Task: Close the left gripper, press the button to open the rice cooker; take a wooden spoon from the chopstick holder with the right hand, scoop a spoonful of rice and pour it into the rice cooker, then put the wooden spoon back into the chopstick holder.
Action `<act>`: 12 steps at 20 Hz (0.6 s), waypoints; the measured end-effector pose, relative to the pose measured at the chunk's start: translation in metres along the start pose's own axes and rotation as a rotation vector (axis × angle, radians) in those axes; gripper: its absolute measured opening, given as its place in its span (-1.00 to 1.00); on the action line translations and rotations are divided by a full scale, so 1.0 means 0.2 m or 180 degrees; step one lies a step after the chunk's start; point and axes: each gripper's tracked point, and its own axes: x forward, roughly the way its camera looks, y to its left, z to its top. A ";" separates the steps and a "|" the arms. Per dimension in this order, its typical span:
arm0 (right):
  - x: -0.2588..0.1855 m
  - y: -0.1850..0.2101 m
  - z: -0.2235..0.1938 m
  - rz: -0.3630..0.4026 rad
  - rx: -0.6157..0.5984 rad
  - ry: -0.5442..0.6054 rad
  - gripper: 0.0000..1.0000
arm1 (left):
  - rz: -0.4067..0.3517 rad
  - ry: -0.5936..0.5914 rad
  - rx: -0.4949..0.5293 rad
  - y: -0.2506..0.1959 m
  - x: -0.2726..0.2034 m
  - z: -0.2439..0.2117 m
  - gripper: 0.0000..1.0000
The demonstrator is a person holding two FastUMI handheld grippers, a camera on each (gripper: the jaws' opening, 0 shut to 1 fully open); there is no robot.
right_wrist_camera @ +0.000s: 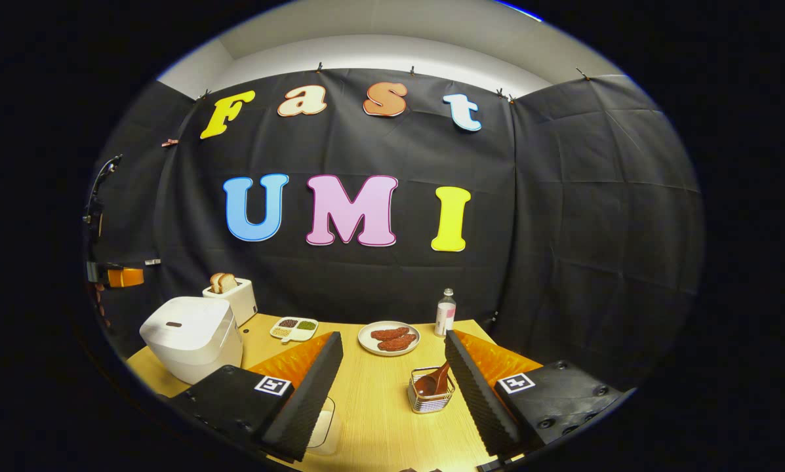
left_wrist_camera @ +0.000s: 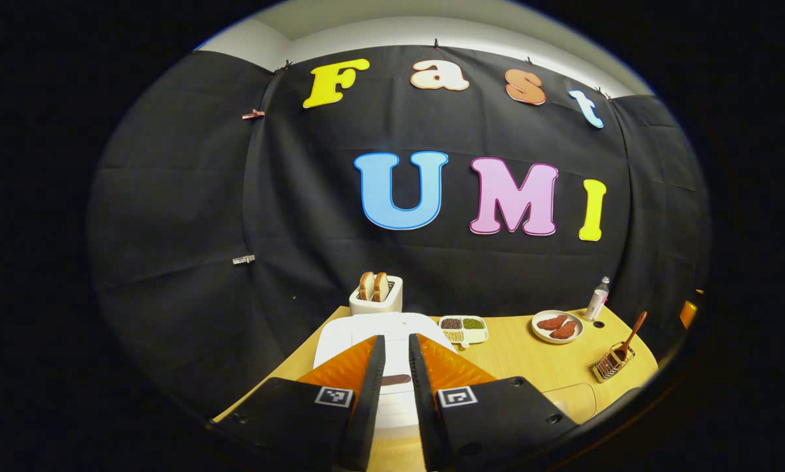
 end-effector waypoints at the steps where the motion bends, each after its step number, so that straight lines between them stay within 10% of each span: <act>1: 0.00 -0.01 -0.01 0.0008 -0.0002 0.0018 0.97 | -0.0058 0.0067 -0.0053 0.00 0.04 -0.02 -0.31; 4: -0.01 -0.09 -0.05 -0.0067 0.0034 0.0107 0.96 | -0.0060 0.0257 -0.0080 0.06 0.19 -0.07 -0.82; 12: -0.04 -0.19 -0.10 -0.0197 0.0044 0.0197 0.96 | -0.0266 0.1048 -0.0305 0.01 0.35 -0.44 -0.89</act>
